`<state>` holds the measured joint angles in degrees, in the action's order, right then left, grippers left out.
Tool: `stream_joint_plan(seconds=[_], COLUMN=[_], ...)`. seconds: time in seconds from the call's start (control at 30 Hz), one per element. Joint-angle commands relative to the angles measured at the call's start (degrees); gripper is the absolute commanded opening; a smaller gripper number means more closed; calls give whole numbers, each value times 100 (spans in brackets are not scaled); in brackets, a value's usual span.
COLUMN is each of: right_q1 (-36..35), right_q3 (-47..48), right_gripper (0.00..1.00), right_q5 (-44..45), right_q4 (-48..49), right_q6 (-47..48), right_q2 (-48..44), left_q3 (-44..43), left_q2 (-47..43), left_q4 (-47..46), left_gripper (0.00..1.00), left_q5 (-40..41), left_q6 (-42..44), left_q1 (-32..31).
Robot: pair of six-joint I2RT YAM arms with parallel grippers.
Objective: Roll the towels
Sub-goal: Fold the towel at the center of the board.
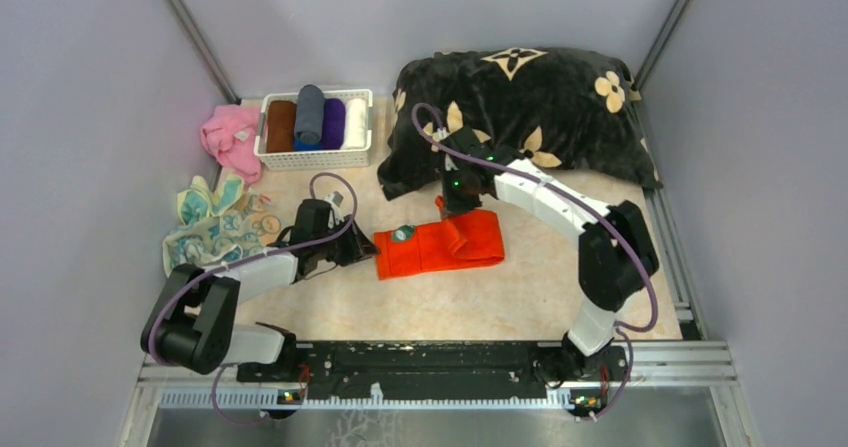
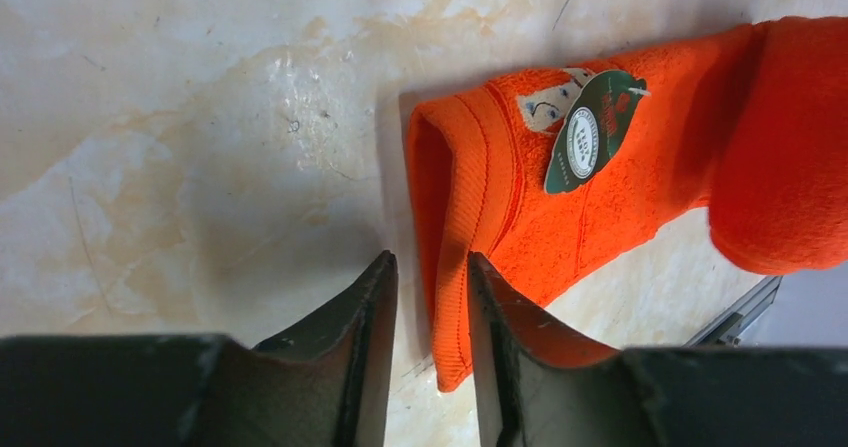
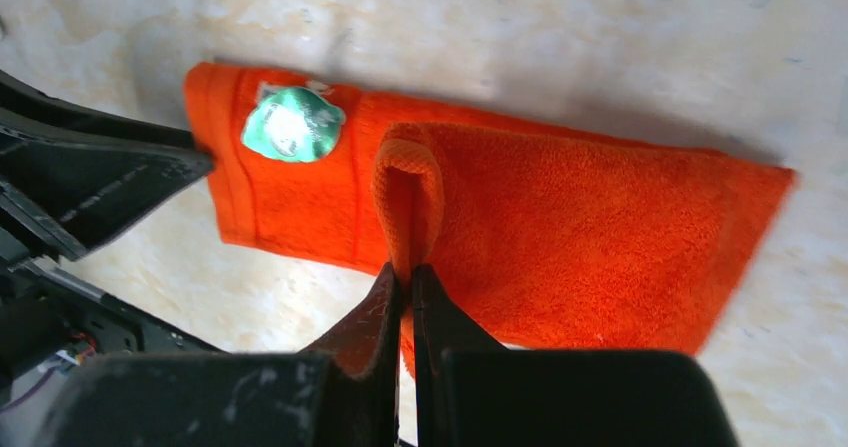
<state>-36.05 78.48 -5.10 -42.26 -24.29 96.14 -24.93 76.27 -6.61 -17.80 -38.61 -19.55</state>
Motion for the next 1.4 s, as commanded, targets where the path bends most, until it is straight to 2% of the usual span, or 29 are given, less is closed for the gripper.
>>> stream_joint_plan(seconds=[0.0, 0.23, 0.37, 0.5, 0.87, 1.37], right_q1=[-410, -991, -1165, -1276, -1377, -1540], right_q3=[435, 1057, 1059, 1031, 989, 1093], right_gripper=[0, 0, 0, 0, 1, 4], right_q5=[-179, -103, 62, 277, -85, -332], right_q4=[487, 504, 732, 957, 1443, 1671], right_q6=[-696, -1008, -1342, -1600, -2102, -2308], right_q2=[445, 1084, 1144, 1198, 1635, 1959], left_q3=[171, 316, 379, 397, 445, 445], left_q2=[135, 243, 292, 293, 229, 207], left_q4=[-493, -617, -713, -732, -694, -651], left_gripper=[35, 24, 21, 20, 18, 18], left_q5=[-230, -235, -284, -296, -248, -194], left_q6=[-125, -163, -221, -223, -223, -235], left_q1=[9, -22, -38, -64, -83, -119])
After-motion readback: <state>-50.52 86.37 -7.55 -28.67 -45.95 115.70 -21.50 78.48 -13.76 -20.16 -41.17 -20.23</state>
